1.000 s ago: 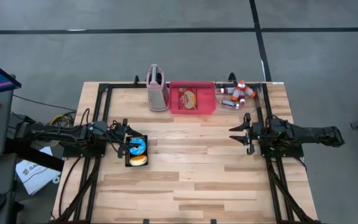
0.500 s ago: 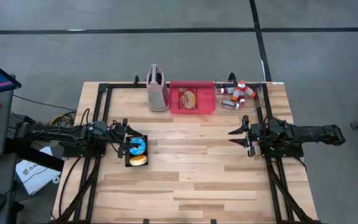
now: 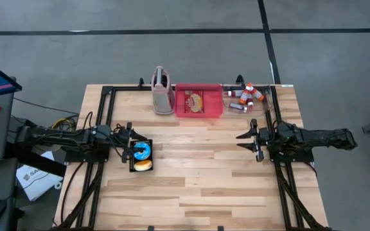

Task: Pick & Place Food Item
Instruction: Return to Home Position

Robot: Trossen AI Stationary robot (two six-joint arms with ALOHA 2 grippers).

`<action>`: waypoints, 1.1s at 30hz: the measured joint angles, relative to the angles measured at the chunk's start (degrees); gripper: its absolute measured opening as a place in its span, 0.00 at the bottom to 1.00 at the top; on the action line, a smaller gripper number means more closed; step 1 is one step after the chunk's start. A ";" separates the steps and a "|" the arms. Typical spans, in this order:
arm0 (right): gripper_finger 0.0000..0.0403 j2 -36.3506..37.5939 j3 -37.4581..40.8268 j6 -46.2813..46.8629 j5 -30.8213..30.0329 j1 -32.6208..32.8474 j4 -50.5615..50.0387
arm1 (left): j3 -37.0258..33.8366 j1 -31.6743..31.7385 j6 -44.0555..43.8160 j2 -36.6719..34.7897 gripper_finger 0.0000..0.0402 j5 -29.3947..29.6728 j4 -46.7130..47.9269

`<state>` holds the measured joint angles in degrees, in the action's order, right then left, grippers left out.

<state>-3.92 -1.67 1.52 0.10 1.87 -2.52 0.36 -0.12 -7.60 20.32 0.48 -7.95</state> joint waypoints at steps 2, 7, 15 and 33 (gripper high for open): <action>0.33 0.00 0.01 0.00 -0.01 0.00 0.00 | 0.00 -0.17 0.00 -1.00 0.56 -0.02 0.03; 0.33 0.02 0.02 0.00 -0.04 0.00 0.00 | 0.00 0.33 -0.02 -5.66 0.56 -0.23 0.03; 0.33 0.02 0.02 0.00 -0.06 0.00 0.00 | -0.02 0.20 0.23 -20.34 0.56 -0.25 2.98; 0.33 0.02 0.02 0.00 -0.07 0.00 -0.02 | 0.04 1.02 2.75 -20.33 0.56 -6.40 6.07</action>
<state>-3.90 -1.65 1.52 0.03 1.87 -2.55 0.40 0.90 -4.85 -0.01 -5.91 -1.88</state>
